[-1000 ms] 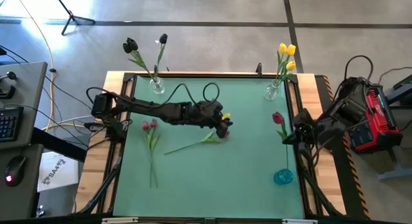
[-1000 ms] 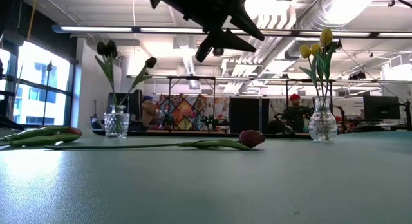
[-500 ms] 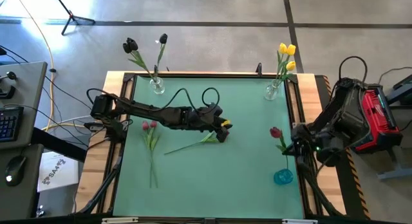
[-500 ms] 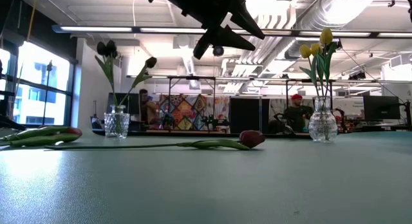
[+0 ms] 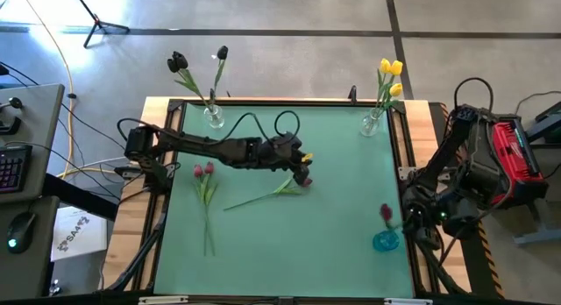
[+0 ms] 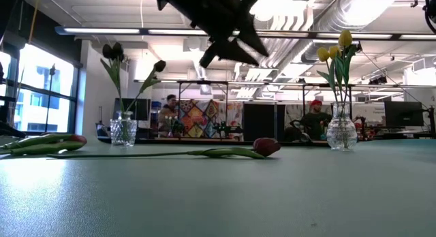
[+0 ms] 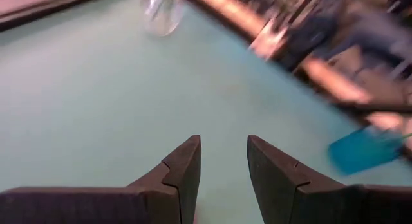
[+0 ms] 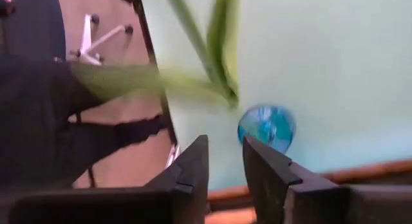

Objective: Sort flowers into vase by color
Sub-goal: Put the red flower into the blue vase

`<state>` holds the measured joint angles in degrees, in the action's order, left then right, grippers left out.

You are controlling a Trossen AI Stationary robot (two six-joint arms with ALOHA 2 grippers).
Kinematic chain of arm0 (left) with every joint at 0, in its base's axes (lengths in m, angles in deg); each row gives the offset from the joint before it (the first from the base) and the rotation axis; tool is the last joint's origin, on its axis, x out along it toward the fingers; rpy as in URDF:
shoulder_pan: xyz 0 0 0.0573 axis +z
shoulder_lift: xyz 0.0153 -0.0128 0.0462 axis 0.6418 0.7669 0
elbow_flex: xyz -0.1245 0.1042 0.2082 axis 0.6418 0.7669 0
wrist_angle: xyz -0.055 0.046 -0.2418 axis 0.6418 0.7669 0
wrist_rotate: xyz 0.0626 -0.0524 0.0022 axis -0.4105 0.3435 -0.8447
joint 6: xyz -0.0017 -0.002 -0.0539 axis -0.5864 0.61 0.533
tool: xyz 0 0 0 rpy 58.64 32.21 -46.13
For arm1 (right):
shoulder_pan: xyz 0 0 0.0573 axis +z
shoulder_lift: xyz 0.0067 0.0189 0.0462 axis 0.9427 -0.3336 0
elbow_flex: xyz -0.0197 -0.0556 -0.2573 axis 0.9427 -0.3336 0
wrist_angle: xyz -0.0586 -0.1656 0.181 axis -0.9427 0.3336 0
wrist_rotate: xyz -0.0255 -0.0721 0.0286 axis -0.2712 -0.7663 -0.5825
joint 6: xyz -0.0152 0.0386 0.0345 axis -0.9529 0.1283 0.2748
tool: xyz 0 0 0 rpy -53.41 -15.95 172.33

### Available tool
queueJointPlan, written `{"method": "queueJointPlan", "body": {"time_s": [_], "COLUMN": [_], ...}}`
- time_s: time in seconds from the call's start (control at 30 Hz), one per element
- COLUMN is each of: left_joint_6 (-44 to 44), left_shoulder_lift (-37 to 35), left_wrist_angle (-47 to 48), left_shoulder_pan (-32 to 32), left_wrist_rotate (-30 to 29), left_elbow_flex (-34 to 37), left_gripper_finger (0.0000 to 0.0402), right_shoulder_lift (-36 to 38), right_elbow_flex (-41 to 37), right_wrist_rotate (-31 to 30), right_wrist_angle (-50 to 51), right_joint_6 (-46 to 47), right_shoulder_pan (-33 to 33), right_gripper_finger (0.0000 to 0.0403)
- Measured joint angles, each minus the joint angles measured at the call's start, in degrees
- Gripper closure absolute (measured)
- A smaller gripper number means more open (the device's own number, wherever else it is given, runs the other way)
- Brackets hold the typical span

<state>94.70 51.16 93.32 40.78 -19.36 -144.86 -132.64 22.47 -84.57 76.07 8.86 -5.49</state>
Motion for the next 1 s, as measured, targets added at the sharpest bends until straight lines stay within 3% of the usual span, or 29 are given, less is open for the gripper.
{"method": "queueJointPlan", "body": {"time_s": [0.2,0.3,0.5,0.67,0.83,1.0], "left_joint_6": [-3.8,-6.3,-11.2,-9.1,-4.1,-4.5], "left_shoulder_lift": [0.1,1.1,6.2,8.6,8.6,8.6], "left_wrist_angle": [15.8,21.8,23.8,26.5,32.8,34.3], "left_shoulder_pan": [1.4,2.0,2.1,1.9,1.5,-0.4], "left_wrist_rotate": [0.3,1.8,7.2,10.1,13.3,15.3], "left_elbow_flex": [0.0,0.0,0.0,0.1,0.1,0.1], "left_gripper_finger": [0.0286,0.0286,0.0286,0.0286,0.0286,0.0286], "right_shoulder_lift": [0.6,0.9,0.9,0.9,0.8,0.8], "right_elbow_flex": [0.4,2.5,9.8,14.0,13.5,11.7], "right_wrist_rotate": [10.8,12.1,3.1,-4.2,-6.4,-6.9], "right_wrist_angle": [0.1,-0.2,-0.4,-0.4,1.9,2.4], "right_joint_6": [6.5,7.3,2.6,-2.8,-6.7,-6.3], "right_shoulder_pan": [0.0,0.0,0.0,0.0,0.0,-0.1], "right_gripper_finger": [0.0291,0.0289,0.0289,0.0289,0.0289,0.0289]}}
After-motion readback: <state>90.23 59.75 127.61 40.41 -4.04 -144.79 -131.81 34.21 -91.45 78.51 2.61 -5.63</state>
